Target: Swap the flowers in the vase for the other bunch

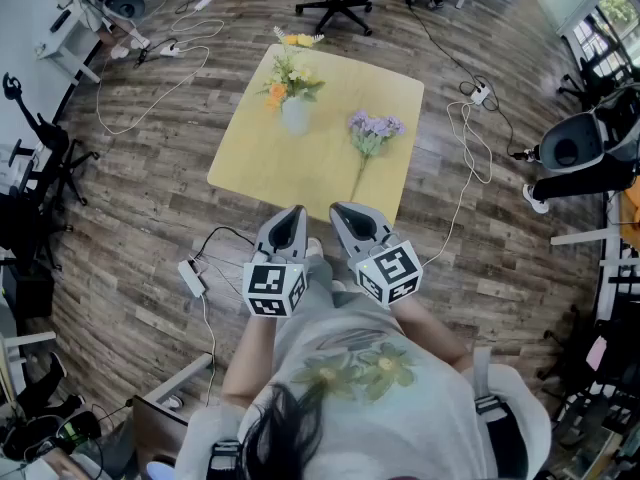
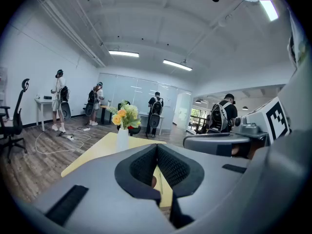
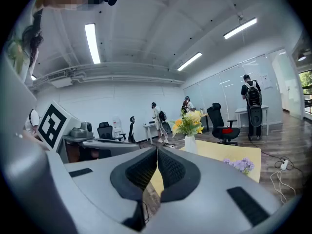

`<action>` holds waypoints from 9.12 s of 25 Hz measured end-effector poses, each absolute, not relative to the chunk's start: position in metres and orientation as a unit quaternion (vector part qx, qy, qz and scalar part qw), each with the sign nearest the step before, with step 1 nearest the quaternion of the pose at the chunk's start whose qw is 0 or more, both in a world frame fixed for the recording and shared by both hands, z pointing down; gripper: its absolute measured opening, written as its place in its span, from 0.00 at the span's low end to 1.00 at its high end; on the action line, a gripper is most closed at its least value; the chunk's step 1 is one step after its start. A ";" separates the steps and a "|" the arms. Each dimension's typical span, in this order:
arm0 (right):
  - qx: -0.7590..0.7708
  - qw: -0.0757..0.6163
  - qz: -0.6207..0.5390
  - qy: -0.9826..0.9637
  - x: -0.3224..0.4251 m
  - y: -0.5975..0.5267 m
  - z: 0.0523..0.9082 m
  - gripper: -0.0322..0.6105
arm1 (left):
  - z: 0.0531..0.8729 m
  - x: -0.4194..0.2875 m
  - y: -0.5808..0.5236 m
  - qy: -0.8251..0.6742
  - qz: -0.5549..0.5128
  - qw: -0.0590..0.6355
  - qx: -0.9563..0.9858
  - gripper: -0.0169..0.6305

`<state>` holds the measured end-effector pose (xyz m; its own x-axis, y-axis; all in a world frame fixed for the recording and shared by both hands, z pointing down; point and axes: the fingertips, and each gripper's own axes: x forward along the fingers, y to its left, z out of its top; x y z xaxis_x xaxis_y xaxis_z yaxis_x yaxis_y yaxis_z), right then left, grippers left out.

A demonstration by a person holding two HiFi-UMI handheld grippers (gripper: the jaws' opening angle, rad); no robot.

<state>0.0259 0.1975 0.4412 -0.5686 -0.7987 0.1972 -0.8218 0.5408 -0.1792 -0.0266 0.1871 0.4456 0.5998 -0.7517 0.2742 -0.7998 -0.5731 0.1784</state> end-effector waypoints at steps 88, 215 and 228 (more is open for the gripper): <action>0.442 0.120 0.148 -0.877 -0.025 -0.154 0.500 0.12 | 0.516 -0.092 -0.115 -0.434 0.137 0.158 0.876 0.05; 0.368 0.116 0.215 -0.897 0.014 -0.088 0.525 0.13 | 0.622 -0.121 -0.108 -0.531 0.038 0.583 0.614 0.17; 0.375 0.134 0.234 -0.887 0.023 -0.094 0.545 0.13 | 0.677 -0.109 -0.125 -0.516 0.030 0.629 0.581 0.26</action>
<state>0.0234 -0.0939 0.5451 -0.6828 -0.6019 0.4141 -0.7279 0.6093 -0.3145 -0.1089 -0.1250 0.6773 0.4665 -0.5618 0.6832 -0.6374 0.3220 0.7001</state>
